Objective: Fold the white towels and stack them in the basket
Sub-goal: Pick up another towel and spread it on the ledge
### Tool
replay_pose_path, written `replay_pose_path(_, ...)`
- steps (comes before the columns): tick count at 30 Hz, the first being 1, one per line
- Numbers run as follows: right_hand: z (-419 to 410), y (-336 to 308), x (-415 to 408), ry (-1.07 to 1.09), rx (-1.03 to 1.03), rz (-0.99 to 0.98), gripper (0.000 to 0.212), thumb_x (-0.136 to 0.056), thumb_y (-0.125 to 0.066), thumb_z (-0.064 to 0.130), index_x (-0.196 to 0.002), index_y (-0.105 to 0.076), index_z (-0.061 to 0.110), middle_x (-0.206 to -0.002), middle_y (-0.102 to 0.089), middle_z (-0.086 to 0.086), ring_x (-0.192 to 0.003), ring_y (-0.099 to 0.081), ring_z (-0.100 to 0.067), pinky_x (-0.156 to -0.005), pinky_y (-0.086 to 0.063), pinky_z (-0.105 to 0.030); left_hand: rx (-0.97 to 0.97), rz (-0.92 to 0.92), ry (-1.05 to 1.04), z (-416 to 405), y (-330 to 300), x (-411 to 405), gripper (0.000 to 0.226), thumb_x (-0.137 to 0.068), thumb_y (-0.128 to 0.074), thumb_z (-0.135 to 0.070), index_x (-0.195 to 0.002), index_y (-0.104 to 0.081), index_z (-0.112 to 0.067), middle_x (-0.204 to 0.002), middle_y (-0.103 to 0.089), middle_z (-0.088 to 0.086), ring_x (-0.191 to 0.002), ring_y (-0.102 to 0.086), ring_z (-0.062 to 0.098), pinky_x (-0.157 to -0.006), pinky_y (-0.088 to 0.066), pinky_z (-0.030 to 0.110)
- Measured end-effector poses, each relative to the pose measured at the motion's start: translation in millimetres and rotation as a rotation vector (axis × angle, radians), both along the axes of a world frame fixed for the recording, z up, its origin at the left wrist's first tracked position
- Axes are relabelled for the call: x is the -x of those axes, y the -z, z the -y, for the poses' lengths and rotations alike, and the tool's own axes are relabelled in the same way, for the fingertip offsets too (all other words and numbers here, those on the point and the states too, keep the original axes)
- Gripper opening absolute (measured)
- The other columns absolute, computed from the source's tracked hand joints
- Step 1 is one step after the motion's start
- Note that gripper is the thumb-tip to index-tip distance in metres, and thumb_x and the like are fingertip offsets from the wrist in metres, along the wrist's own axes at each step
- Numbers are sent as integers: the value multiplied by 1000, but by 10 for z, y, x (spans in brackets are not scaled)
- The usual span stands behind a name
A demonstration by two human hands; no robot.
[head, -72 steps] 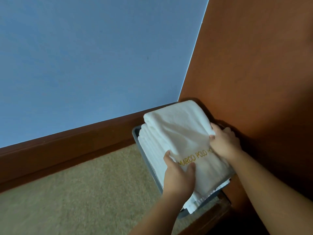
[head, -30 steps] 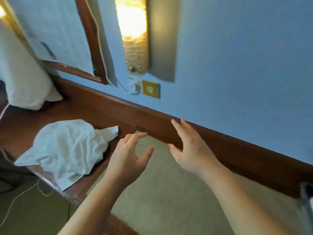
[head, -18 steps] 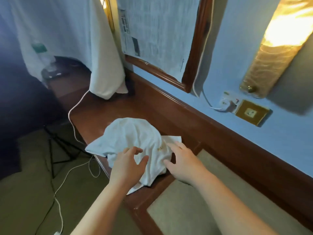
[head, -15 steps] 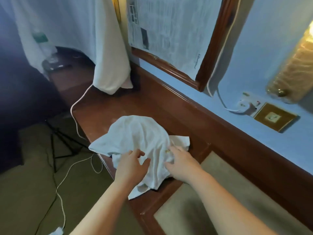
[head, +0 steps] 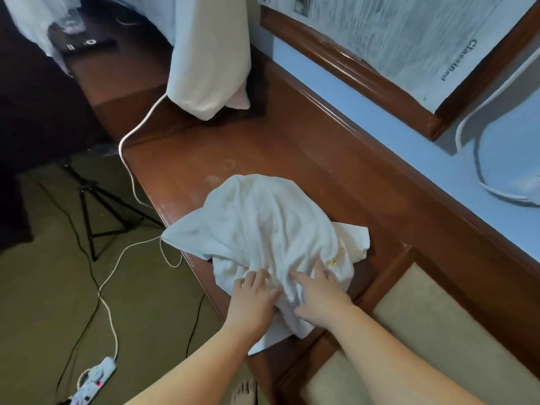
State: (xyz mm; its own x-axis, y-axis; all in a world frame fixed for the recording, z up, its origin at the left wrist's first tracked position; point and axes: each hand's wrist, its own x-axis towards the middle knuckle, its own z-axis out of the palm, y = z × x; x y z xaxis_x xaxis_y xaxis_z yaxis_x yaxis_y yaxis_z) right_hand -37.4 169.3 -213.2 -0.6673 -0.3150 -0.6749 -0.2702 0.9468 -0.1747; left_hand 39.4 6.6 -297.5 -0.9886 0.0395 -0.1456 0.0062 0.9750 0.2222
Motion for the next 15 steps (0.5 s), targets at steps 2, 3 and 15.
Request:
replay_pose_path(2, 68, 25, -73, 25, -7, -6, 99, -90, -71, 36, -162, -4, 45, -169, 26, -17, -158, 7, -45, -126, -23, -53, -88, -83, -23, -10, -88, -17, 29, -63, -79, -30, -88, -66, -35, -105, -59, -4, -87, -58, 28, -68, -43, 39)
replay_pose_path(3, 88, 23, -99, 50, 3, -4, 105, -87, -74, 39, -162, 0, 46, -169, 24, -17, -158, 7, -44, -126, -21, -53, -168, -132, -57, -32, -166, -14, 21, -71, -70, -28, -89, -61, -32, -98, -59, -7, -83, -57, 27, -66, -41, 38)
replay_pose_path(15, -277, -2353, 151, 480, 779, -622, 21, -95, -55, 8, -100, -62, 27, -90, -64, 15, -86, -59, 9, -63, -44, -9, -722, -345, -164, -245, -1699, 531, 66, -74, -77, -66, -126, -50, -36, -121, -54, -15, -113, -53, 9, -91, -46, 25)
